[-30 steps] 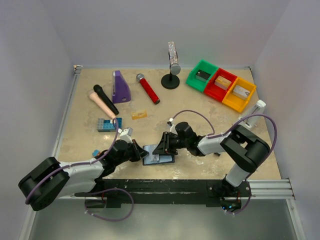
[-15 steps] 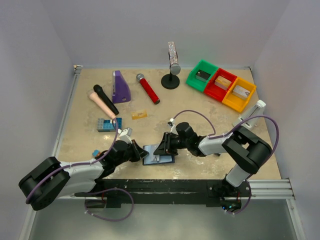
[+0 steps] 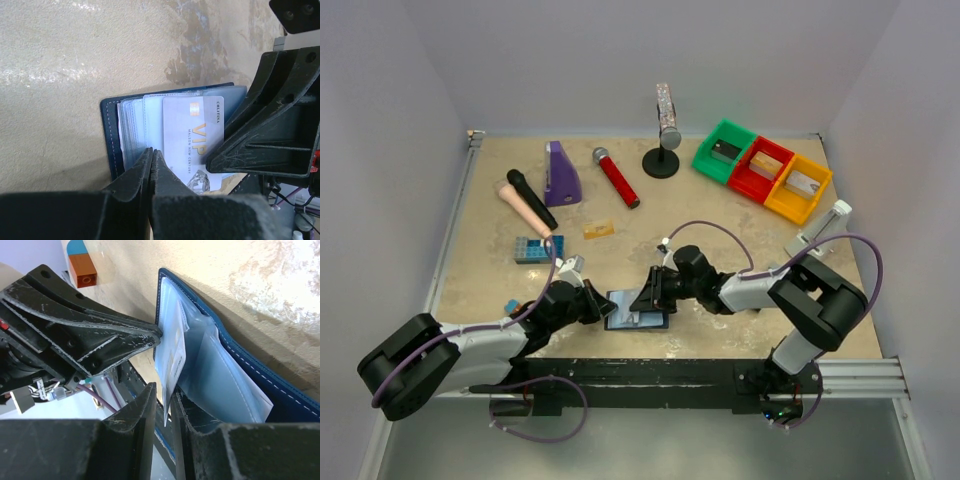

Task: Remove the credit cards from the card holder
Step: Remove the credit card from the card holder.

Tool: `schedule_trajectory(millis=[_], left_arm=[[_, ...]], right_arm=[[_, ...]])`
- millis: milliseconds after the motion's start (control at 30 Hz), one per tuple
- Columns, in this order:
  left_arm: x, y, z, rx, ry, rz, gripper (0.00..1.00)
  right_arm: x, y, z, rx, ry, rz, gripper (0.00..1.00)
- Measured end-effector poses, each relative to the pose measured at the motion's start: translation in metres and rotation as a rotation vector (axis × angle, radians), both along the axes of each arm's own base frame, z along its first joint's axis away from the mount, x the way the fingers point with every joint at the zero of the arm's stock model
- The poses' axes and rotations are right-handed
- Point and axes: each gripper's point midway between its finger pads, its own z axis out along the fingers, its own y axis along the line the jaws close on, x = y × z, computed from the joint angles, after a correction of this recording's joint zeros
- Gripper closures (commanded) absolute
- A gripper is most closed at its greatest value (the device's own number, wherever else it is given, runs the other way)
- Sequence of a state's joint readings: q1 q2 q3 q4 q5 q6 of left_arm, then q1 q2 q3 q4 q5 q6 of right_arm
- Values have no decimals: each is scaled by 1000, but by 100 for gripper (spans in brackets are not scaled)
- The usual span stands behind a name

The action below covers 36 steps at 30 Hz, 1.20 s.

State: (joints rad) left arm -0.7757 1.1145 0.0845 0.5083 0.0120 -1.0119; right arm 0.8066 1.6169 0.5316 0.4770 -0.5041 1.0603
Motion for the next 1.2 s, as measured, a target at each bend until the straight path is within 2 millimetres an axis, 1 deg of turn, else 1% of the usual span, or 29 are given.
schedule_trajectory(millis=[200, 500, 633, 933, 1200], left_arm=[[0, 0, 0, 1, -1, 2, 100], [1, 1, 0, 4, -3, 9, 100], [1, 2, 0, 4, -4, 11, 100], [0, 4, -1, 12, -4, 16, 100], [-1, 8, -1, 23, -2, 26, 100]], right_arm=[[2, -1, 4, 1, -19, -10, 84], [0, -5, -1, -11, -12, -14, 91], [0, -5, 3, -4, -19, -16, 100], [0, -10, 0, -25, -3, -25, 100], [4, -18, 5, -46, -15, -49, 100]])
